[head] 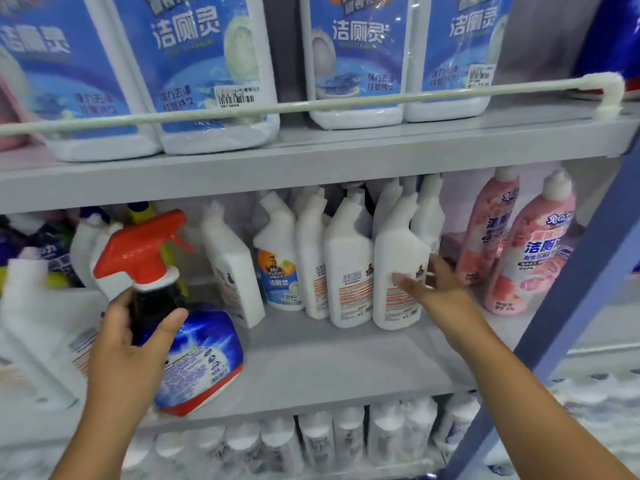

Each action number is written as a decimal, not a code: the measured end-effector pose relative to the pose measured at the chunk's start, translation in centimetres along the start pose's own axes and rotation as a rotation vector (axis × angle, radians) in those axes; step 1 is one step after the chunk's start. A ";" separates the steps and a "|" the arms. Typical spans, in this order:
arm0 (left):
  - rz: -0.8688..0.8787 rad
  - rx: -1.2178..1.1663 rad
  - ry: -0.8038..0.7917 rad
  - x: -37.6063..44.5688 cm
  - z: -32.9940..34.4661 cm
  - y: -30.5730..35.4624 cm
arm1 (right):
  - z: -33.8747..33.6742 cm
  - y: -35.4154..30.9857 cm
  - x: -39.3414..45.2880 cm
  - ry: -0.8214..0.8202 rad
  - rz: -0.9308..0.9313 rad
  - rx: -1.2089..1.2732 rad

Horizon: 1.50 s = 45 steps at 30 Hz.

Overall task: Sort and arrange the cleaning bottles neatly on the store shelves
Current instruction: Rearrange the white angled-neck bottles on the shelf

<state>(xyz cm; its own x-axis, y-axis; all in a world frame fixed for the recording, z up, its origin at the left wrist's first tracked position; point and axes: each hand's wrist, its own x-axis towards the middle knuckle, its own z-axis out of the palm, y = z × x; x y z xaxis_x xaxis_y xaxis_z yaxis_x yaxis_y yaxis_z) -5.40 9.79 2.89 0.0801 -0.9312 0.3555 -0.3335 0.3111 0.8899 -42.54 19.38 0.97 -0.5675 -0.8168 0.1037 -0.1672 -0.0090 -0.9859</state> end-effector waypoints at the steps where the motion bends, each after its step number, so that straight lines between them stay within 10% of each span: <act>1: 0.008 0.027 0.017 -0.1 -0.1 0.0 | 0.1 0.1 0.2 -0.018 -0.001 0.009; 5: 0.288 0.047 0.377 -3.1 1.3 1.9 | 0.5 0.7 0.6 -0.075 0.007 0.016; 8: 0.425 -0.015 0.089 -4.9 6.5 4.3 | 0.1 1.3 0.9 -0.094 0.022 0.006; 11: 0.147 -0.105 -0.167 -2.5 13.1 4.5 | -0.2 2.0 0.6 -0.108 0.009 -0.051; 25: -0.119 0.042 -0.345 0.6 19.3 3.5 | -0.2 2.9 -0.1 -0.085 0.009 -0.062; 36: -0.081 -0.032 0.129 -1.6 14.8 -1.1 | 4.0 1.4 -0.9 -0.299 -0.001 -0.093; 45: -0.256 -0.137 0.133 0.6 15.8 -0.7 | 10.2 2.4 -0.5 -0.273 -0.094 -0.198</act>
<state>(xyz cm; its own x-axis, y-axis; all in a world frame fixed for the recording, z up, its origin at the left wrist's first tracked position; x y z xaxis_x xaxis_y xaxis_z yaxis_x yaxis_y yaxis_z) -20.00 6.04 -2.02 0.2703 -0.9524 0.1410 -0.1578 0.1007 0.9823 -34.42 13.89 -2.77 -0.3100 -0.9421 0.1277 -0.3771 -0.0015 -0.9262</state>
